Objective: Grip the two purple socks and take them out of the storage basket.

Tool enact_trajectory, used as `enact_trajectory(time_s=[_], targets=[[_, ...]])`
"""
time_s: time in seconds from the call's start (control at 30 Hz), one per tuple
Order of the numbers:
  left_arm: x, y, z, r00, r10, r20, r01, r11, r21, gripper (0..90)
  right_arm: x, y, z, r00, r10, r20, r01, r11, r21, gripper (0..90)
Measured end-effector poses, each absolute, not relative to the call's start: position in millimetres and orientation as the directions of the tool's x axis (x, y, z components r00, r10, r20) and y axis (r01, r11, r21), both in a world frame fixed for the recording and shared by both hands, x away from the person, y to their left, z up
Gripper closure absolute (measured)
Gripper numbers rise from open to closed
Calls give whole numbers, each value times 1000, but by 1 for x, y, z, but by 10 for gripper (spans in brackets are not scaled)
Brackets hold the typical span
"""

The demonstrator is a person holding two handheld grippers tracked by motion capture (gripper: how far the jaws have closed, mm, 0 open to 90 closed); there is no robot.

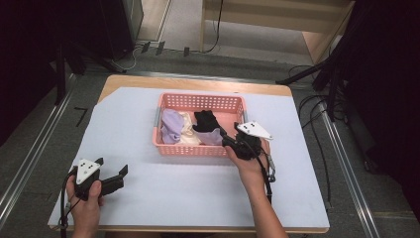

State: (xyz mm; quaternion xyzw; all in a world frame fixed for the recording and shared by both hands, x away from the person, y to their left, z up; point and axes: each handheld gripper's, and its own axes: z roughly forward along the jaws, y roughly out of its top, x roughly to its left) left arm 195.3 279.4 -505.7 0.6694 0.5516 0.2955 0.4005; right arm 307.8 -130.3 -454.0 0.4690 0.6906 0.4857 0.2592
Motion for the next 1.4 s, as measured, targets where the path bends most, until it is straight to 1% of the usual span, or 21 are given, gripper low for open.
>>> enact_trajectory(time_s=[0.2,0.37,0.47,0.57,0.67,0.77,0.8,0.9,0.93,0.97,1.0,1.07,1.1,1.17,1.27,1.3,1.33,1.4], targets=[[195,279,-506,218,975,-47,502,-71,862,131,317,-119,-457,-444,891,96,412,108,905,445],[196,280,-506,218,975,-47,504,-71,861,131,326,-108,-463,-464,882,79,444,155,883,435],[196,280,-506,218,975,-46,504,-72,861,131,331,-104,-466,-465,880,92,475,160,865,427],[196,280,-506,218,975,-46,503,-72,861,131,334,-100,-469,-460,884,81,497,181,849,426],[196,280,-506,219,975,-47,504,-72,861,131,338,-95,-469,-464,880,107,537,183,823,420],[196,280,-506,218,975,-48,504,-71,861,131,340,-91,-468,-461,882,99,565,206,799,480],[196,280,-506,218,975,-48,504,-71,861,131,342,-91,-468,-458,882,109,577,202,792,516],[196,280,-506,217,975,-49,506,-69,860,131,344,-92,-464,-442,885,143,613,182,769,684],[196,280,-506,217,975,-49,506,-69,860,131,344,-92,-463,-444,885,142,617,187,764,755],[196,280,-506,217,975,-49,506,-69,860,131,344,-92,-463,-444,885,142,617,187,764,755],[196,280,-506,218,975,-50,506,-69,860,131,343,-92,-463,-443,885,141,616,186,765,806],[196,280,-506,218,975,-52,507,-68,859,131,343,-94,-461,-434,890,137,614,181,769,872],[196,280,-506,218,975,-52,507,-68,859,131,343,-94,-461,-434,890,137,614,181,769,872],[196,280,-506,219,974,-52,506,-68,860,131,341,-100,-460,-416,894,167,615,142,776,877],[196,280,-506,219,974,-53,507,-67,859,131,339,-103,-458,-407,897,170,589,116,800,877],[196,280,-506,219,974,-51,508,-69,859,131,337,-104,-456,-410,895,175,574,104,812,878],[196,280,-506,218,975,-50,508,-70,858,131,333,-106,-450,-430,888,163,524,99,846,878],[196,280,-506,219,975,-48,507,-72,859,131,328,-107,-443,-443,883,156,481,87,872,878]])
